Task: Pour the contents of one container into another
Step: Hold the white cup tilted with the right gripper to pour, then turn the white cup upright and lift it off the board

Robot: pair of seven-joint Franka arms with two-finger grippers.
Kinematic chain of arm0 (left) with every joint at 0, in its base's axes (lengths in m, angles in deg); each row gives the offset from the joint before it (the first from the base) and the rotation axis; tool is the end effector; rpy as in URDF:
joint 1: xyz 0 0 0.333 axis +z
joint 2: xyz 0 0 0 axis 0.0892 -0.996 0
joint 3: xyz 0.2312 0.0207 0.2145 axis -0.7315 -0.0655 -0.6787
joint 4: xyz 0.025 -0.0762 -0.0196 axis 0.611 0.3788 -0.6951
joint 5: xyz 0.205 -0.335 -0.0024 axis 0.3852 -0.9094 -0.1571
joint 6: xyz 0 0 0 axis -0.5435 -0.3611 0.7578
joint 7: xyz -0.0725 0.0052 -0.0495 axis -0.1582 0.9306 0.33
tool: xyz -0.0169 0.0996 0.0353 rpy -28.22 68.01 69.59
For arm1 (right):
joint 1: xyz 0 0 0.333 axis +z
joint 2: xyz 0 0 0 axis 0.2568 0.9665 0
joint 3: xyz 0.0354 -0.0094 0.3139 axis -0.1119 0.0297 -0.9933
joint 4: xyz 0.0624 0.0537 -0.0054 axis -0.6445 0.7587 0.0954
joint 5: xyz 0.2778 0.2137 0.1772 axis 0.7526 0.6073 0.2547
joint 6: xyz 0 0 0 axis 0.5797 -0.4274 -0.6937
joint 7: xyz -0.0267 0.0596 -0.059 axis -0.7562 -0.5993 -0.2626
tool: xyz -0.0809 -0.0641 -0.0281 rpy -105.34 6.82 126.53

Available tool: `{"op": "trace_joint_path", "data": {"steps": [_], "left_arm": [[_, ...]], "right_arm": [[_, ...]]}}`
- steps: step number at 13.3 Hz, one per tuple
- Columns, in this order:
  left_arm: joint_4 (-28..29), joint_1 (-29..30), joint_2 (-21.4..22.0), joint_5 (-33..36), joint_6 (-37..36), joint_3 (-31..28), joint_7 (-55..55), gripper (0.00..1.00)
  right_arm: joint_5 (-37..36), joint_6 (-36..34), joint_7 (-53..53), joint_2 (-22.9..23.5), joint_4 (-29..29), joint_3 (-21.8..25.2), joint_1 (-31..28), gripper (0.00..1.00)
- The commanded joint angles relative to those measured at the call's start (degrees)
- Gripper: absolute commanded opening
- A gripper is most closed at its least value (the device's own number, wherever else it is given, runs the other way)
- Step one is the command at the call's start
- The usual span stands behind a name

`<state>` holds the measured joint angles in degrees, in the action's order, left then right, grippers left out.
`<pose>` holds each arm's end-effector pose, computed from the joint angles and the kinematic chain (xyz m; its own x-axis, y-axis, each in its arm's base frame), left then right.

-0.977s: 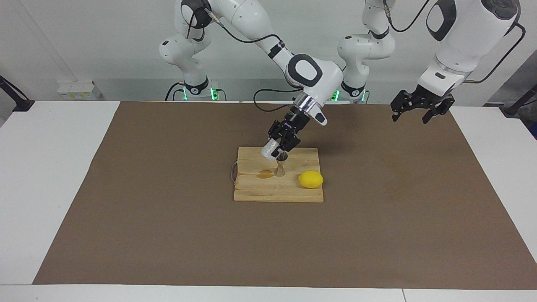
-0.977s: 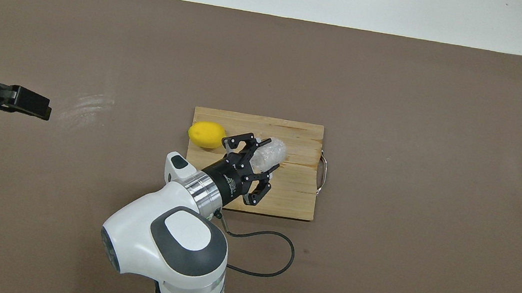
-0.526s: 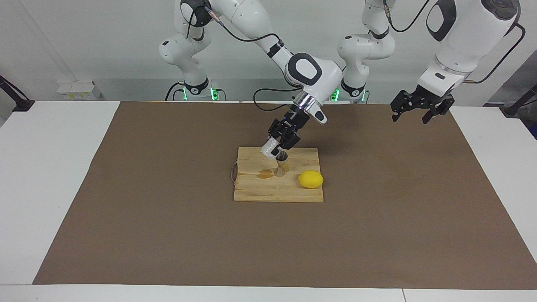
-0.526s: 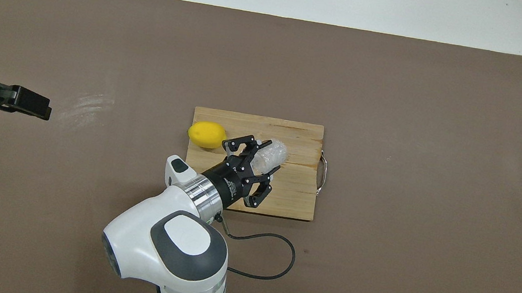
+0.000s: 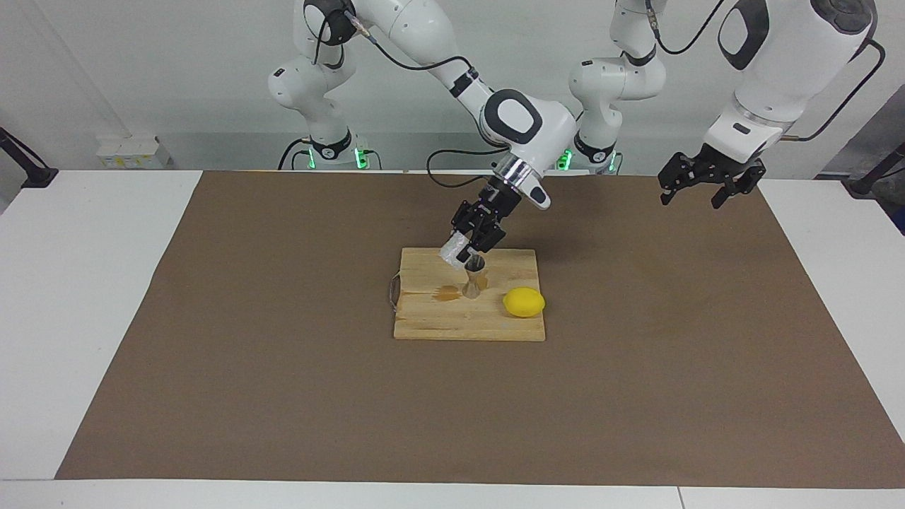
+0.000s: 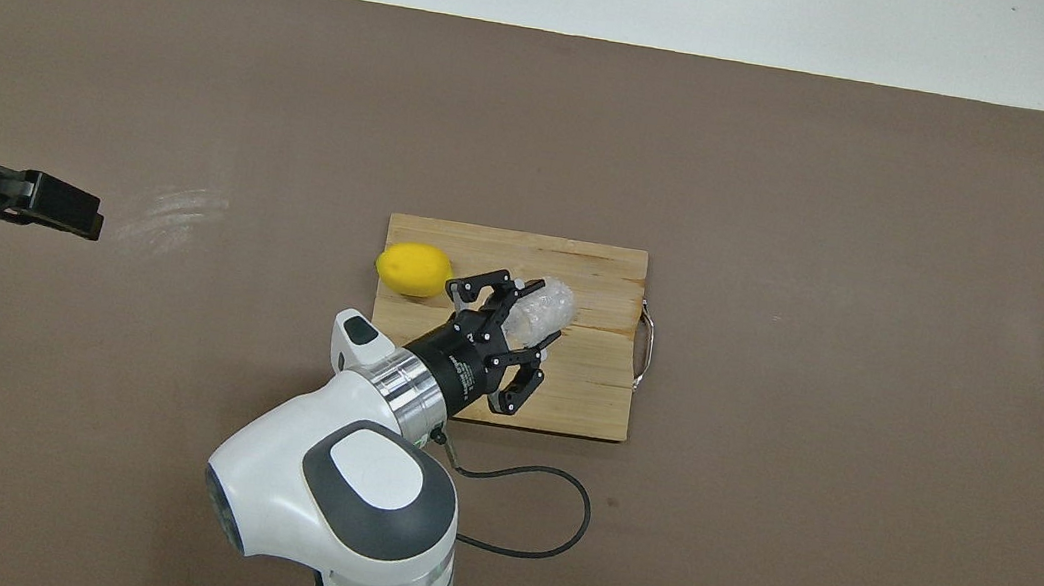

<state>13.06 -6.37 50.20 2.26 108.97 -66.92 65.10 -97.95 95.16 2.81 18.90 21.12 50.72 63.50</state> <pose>0.5376 -0.0583 0.6036 0.9939 -0.1088 -0.0161 -0.1079 -0.9929 0.0508 0.4600 0.4679 0.3805 0.0004 0.6587 -0.7524 0.8287 0.4209 0.3689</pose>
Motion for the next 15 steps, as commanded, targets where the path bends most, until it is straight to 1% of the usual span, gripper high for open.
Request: {"op": "trace_joint_path", "data": {"steps": [1, 9, 12, 14, 15], "left_arm": [[-0.3, -0.9, -0.3, -1.1, 0.6, -0.5, -1.1, 1.00], [-0.3, -0.9, -0.4, -1.5, 1.1, -0.5, -1.2, 1.00], [-0.2, -0.9, -0.4, -1.5, 1.1, -0.5, -1.2, 1.00], [-0.2, -0.9, -0.4, -1.5, 1.1, -0.5, -1.2, 1.00], [-0.2, -0.9, -0.4, -2.0, 1.1, -0.5, -1.2, 1.00]], "right_arm": [[-2.3, 1.6, 1.6, -1.6, 2.3, -0.3, -0.7, 0.11], [-0.9, 0.8, 2.0, -1.6, 1.4, -0.2, -1.5, 0.11], [1.9, 0.9, 2.0, -1.6, 0.1, -0.1, -2.8, 0.11], [2.5, 0.9, 1.9, -1.9, -0.5, -0.2, -3.7, 0.11], [4.5, 1.1, 2.0, -2.2, -0.8, -0.1, -4.0, 0.11]]}}
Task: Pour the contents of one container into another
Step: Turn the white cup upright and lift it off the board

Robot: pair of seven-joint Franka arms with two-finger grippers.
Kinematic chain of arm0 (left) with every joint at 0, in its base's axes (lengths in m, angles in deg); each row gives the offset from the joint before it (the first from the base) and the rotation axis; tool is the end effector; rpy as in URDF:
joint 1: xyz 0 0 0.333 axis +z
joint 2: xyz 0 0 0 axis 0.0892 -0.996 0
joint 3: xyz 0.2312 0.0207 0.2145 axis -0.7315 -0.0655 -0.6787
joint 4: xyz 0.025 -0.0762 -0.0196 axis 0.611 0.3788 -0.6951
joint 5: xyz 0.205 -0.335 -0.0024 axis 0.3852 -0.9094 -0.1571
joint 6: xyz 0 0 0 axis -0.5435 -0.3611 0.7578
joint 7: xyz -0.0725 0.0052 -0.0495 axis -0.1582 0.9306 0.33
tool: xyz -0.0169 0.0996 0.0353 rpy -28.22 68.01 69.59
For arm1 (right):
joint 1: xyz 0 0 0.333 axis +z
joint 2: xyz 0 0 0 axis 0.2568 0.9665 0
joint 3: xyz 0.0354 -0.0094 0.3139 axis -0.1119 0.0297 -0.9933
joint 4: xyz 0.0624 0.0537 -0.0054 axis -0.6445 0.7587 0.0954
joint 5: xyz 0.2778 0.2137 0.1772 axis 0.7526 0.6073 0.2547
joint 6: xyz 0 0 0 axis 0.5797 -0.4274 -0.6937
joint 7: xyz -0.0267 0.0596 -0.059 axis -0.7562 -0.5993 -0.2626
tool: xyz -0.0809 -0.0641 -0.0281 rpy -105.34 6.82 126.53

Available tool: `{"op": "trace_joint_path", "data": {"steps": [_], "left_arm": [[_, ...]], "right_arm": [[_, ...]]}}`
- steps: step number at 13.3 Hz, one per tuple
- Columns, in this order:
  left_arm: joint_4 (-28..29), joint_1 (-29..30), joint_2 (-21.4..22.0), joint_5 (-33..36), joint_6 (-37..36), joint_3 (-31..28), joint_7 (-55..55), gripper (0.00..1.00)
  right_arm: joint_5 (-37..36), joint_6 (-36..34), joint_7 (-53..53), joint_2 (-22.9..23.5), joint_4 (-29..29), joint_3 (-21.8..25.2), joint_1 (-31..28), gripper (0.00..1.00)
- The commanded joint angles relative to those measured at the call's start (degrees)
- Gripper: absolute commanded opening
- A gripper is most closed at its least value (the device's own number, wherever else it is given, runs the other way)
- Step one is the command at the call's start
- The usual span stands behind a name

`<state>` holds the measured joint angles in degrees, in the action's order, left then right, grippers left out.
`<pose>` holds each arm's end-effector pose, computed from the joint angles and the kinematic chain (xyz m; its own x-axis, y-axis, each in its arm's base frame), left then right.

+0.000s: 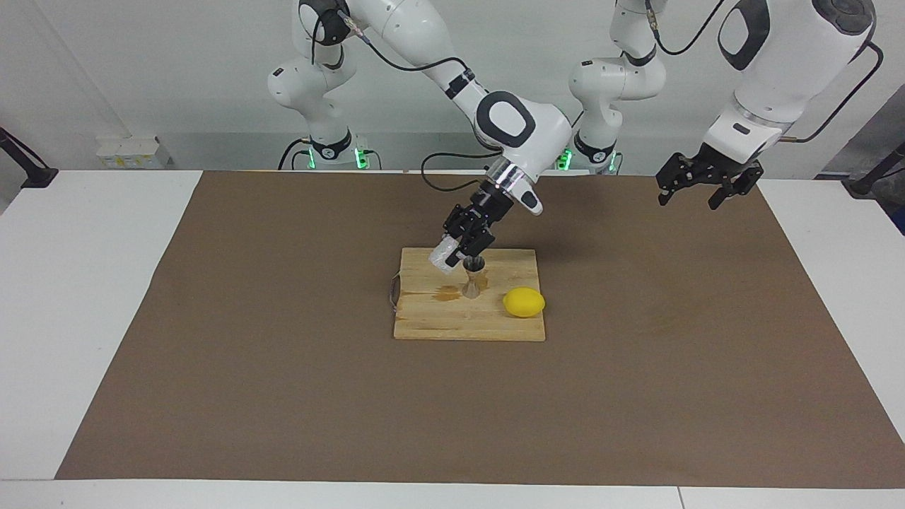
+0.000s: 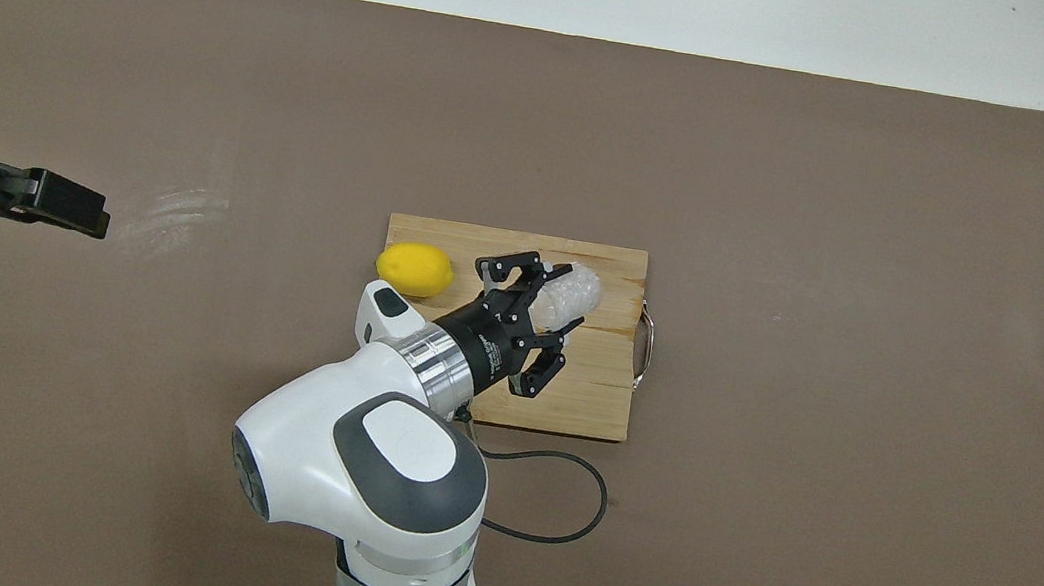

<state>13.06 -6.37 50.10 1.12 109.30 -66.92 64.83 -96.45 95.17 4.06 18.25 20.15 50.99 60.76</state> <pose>0.5385 -0.0604 0.6032 0.9946 -0.1028 -0.0122 -0.1017 -0.9923 0.0706 0.4839 0.4455 0.3937 0.0632 0.6904 -0.7207 0.8520 0.3387 0.3992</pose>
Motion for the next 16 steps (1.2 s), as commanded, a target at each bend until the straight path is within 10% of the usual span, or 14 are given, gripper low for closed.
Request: {"op": "trace_joint_path", "data": {"steps": [1, 16], "left_arm": [[-0.3, -0.9, -0.4, -1.4, 0.8, -0.5, -1.0, 1.00], [-0.3, -0.9, -0.4, -1.4, 0.7, -0.6, -1.3, 1.00]], "right_arm": [[4.4, 1.4, 0.7, -2.1, 0.1, -0.3, -1.7, 0.11], [26.7, 6.9, -3.1, -10.0, 1.4, -0.4, -14.8, 0.11]]}}
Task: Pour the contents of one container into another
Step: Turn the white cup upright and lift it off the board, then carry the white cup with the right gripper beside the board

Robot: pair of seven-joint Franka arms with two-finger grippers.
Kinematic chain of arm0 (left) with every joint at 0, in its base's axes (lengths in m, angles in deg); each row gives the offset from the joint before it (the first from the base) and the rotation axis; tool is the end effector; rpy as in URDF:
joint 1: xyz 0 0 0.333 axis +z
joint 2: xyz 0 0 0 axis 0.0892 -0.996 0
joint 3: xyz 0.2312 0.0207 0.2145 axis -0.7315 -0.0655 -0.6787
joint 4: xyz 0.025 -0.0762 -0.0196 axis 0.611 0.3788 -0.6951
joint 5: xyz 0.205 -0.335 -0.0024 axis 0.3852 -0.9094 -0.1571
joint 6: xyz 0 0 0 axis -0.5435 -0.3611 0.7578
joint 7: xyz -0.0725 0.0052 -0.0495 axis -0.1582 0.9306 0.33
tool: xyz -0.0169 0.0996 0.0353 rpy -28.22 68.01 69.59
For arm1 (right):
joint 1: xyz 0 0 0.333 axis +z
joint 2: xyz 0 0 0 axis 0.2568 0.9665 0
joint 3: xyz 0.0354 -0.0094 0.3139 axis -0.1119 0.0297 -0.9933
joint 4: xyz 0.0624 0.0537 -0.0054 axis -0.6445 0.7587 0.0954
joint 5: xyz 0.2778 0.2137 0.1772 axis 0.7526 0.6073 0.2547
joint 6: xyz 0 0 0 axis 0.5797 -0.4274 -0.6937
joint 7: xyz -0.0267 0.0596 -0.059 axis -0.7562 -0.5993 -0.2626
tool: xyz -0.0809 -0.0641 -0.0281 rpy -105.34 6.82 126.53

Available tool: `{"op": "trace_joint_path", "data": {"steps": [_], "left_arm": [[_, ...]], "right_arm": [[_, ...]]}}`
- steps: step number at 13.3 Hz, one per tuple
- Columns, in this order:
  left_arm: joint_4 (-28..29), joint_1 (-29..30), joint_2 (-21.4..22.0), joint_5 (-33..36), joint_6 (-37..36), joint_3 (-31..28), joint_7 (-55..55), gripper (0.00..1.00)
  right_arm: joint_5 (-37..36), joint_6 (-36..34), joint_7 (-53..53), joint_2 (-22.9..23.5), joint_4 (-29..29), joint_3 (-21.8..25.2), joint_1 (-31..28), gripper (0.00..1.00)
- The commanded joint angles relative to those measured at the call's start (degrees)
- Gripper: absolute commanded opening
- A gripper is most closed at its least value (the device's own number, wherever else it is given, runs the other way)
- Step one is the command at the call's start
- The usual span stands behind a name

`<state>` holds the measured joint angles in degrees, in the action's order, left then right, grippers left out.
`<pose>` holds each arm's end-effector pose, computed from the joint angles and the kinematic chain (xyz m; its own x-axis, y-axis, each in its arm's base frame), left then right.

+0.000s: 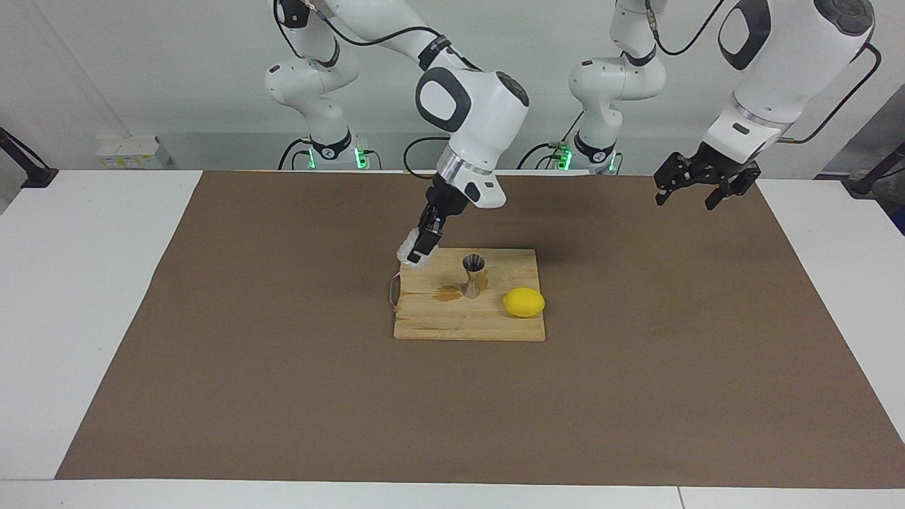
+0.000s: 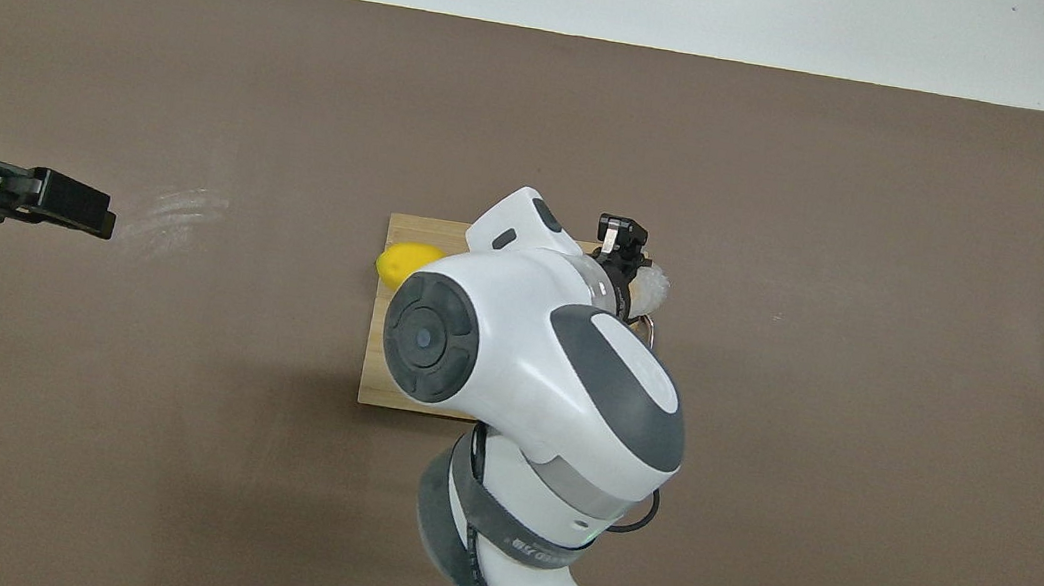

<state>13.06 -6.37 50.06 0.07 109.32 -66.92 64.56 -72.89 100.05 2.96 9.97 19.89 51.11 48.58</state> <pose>0.5386 -0.0622 0.6030 0.9952 -0.0972 -0.0128 -0.0957 -0.9914 0.0888 0.5355 0.3513 0.4685 0.2257 0.8875 -0.4017 0.9405 -0.0909 0.3275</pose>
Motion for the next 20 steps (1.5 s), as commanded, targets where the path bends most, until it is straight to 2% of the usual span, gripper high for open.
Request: {"op": "trace_joint_path", "data": {"steps": [1, 6, 8, 17, 20], "left_arm": [[-0.3, -0.9, -0.3, -0.3, 0.6, -0.6, -1.1, 1.00], [-1.0, -0.9, -0.3, 0.6, 0.2, -0.6, -0.1, 1.00], [-0.9, -0.9, 0.0, 4.1, 0.0, -0.5, 0.0, 1.00], [-0.8, -1.9, -0.3, 4.8, 0.3, -0.5, -0.2, 1.00], [-0.7, -2.0, -0.3, 4.8, 0.4, -0.5, -0.3, 1.00]], "right_arm": [[3.4, 2.0, -3.2, -1.9, 1.7, -0.5, -3.6, 0.11], [11.9, 3.5, -10.3, -2.6, 1.9, -0.5, -10.4, 0.11], [16.3, 5.5, -12.7, -2.6, 2.2, -0.5, -13.1, 0.11], [28.4, 11.2, -28.5, -3.3, 7.4, -0.5, -23.2, 0.11], [29.7, 11.4, -33.9, -3.9, 9.3, -0.5, -25.7, 0.11]]}}
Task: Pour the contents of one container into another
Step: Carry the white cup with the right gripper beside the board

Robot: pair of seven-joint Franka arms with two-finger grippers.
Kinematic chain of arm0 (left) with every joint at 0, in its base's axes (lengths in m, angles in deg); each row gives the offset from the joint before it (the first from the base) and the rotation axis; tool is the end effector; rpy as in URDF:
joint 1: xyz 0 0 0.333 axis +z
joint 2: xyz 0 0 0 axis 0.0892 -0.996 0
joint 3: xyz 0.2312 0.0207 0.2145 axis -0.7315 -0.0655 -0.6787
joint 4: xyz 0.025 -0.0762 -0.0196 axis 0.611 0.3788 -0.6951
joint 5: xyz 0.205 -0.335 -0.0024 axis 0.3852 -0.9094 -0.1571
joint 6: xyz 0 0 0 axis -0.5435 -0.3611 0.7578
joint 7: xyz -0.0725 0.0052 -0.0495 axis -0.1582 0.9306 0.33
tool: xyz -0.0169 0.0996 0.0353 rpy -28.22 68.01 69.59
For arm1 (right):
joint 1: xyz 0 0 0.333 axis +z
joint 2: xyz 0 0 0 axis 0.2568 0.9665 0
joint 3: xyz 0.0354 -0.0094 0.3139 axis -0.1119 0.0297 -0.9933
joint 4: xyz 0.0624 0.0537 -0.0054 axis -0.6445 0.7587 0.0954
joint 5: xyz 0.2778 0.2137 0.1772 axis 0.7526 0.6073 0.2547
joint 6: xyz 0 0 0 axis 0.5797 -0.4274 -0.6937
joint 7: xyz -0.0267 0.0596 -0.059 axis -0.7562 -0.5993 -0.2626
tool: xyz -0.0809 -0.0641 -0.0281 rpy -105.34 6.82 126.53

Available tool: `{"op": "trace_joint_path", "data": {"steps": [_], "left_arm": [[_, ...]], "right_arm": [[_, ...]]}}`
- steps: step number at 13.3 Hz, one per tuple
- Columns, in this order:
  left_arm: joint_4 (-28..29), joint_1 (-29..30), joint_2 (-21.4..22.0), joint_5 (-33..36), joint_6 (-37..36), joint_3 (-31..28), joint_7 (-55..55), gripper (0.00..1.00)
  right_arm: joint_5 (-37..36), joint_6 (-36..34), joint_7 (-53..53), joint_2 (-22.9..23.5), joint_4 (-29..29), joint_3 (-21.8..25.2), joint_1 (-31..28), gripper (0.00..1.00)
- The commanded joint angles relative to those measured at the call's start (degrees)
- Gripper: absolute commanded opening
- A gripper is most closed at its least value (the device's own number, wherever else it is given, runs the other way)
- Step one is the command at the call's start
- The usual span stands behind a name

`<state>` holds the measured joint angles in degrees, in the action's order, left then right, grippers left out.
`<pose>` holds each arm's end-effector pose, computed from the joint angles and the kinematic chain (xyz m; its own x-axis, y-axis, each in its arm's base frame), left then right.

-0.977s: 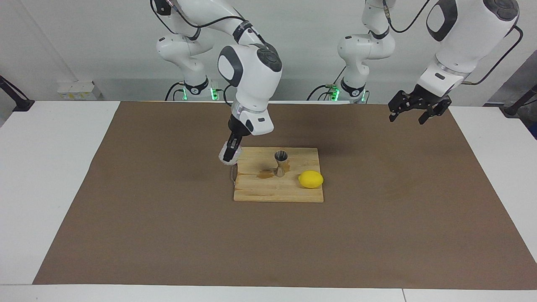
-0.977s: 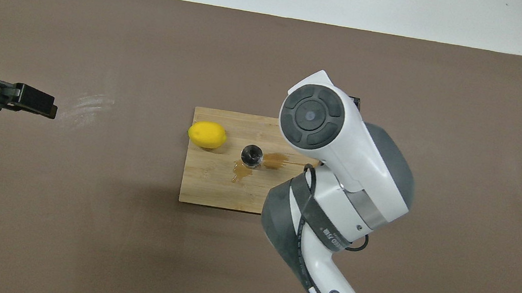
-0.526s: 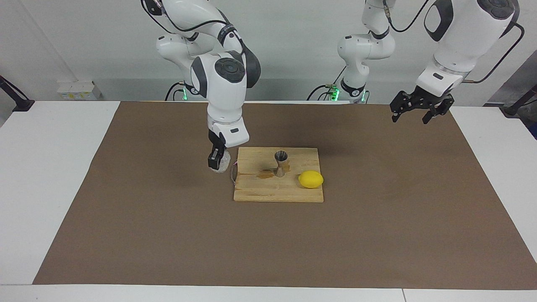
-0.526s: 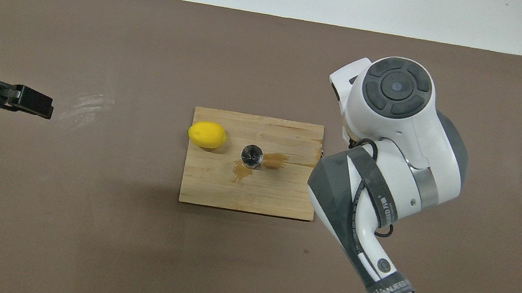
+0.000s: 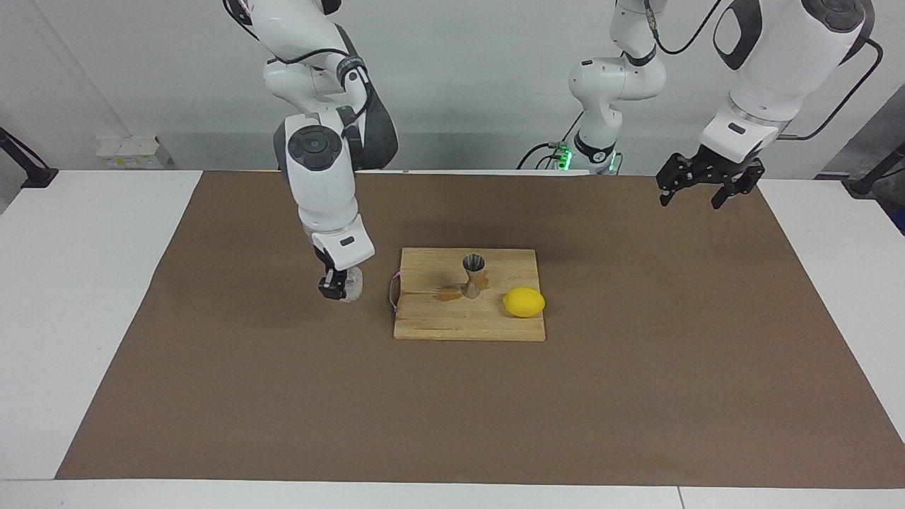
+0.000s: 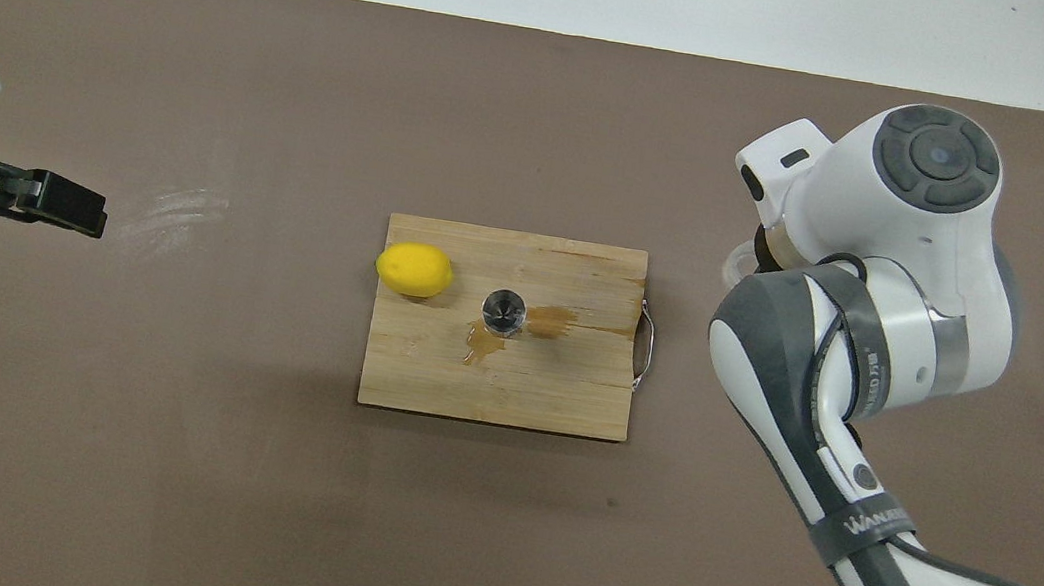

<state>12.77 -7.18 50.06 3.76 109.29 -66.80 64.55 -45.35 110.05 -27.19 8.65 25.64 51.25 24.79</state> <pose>0.5384 -0.0645 0.6050 0.9932 -0.1164 -0.0085 -0.1162 -0.9929 0.0246 0.6179 0.1448 0.4377 0.1736 0.9823 -0.0699 0.9848 -0.1738 0.0029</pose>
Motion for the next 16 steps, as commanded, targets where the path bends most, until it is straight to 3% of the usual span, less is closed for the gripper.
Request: {"op": "trace_joint_path", "data": {"steps": [1, 4, 9, 12, 16], "left_arm": [[-0.5, -1.2, -0.3, 1.1, 0.3, -0.6, -0.3, 1.00], [-0.5, -1.2, -0.3, 1.1, 0.3, -0.6, -0.2, 1.00], [-0.2, -1.3, -0.3, 1.1, 0.2, -0.5, -0.5, 1.00], [-0.1, -1.4, -0.4, 1.1, 0.4, -0.5, -0.7, 1.00], [-0.2, -1.3, -0.8, 0.9, 0.4, -0.4, -0.7, 1.00]], "right_arm": [[3.2, 2.0, -5.5, -2.8, 4.4, -0.7, -2.6, 0.11], [7.1, 5.7, -12.9, -4.7, 9.5, -0.7, -5.8, 0.11], [7.4, 7.8, -19.1, -6.6, 14.5, -0.6, -9.0, 0.11], [7.5, 13.3, -21.6, -9.1, 22.0, -0.7, -10.5, 0.12], [8.4, 18.2, -27.4, -10.5, 26.8, -0.7, -13.8, 0.14]]}}
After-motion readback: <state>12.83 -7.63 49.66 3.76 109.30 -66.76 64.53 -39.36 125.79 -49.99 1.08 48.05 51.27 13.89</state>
